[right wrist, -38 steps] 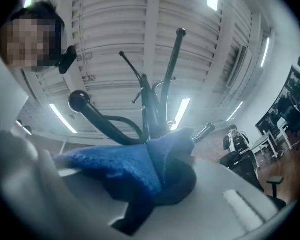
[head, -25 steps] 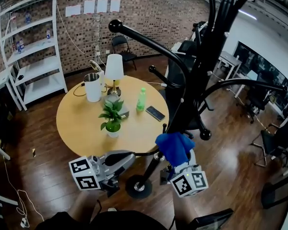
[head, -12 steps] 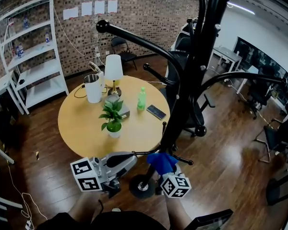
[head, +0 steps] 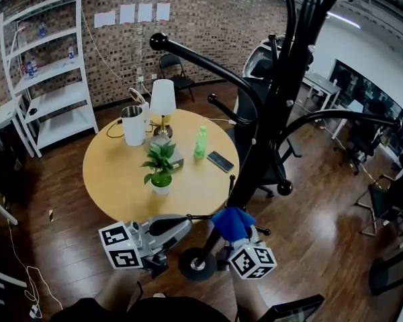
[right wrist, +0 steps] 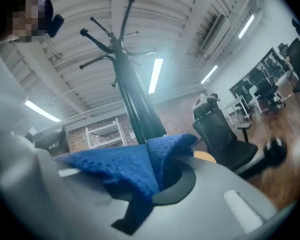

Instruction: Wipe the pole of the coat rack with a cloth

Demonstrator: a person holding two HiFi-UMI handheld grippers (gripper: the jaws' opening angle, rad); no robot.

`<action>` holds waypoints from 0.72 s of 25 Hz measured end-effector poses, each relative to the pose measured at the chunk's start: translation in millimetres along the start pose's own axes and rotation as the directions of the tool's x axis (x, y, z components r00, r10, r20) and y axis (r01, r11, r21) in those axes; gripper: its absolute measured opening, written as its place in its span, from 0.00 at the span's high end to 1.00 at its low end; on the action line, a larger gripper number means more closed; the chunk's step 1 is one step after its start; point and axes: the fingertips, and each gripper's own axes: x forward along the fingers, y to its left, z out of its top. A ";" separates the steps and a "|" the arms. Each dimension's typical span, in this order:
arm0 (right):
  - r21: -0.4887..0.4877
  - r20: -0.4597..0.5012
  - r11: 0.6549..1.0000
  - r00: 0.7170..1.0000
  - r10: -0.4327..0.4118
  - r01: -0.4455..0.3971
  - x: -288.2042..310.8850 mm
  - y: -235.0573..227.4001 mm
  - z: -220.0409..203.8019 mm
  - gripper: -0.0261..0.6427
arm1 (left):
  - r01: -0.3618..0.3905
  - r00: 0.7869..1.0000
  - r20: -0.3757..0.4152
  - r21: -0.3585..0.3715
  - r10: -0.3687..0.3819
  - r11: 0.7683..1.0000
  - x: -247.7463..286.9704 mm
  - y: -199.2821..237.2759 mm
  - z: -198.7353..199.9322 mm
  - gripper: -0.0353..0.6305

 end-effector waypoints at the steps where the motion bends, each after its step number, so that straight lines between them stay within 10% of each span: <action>1: -0.030 0.043 0.999 0.999 0.029 -0.028 3.4 12.2 21.4 0.92 | -0.001 1.000 0.003 0.001 0.001 1.000 -0.8 0.6 1.0 0.94; 10: -0.255 0.284 0.954 0.932 0.227 -0.155 14.8 106.4 198.9 0.92 | -0.027 0.998 0.065 0.010 0.027 1.000 -22.2 2.2 12.3 0.94; 18: -0.249 0.309 0.959 0.927 0.214 -0.139 15.4 112.8 208.6 0.92 | -0.057 0.995 0.088 0.003 0.056 0.998 -37.3 11.6 17.8 0.94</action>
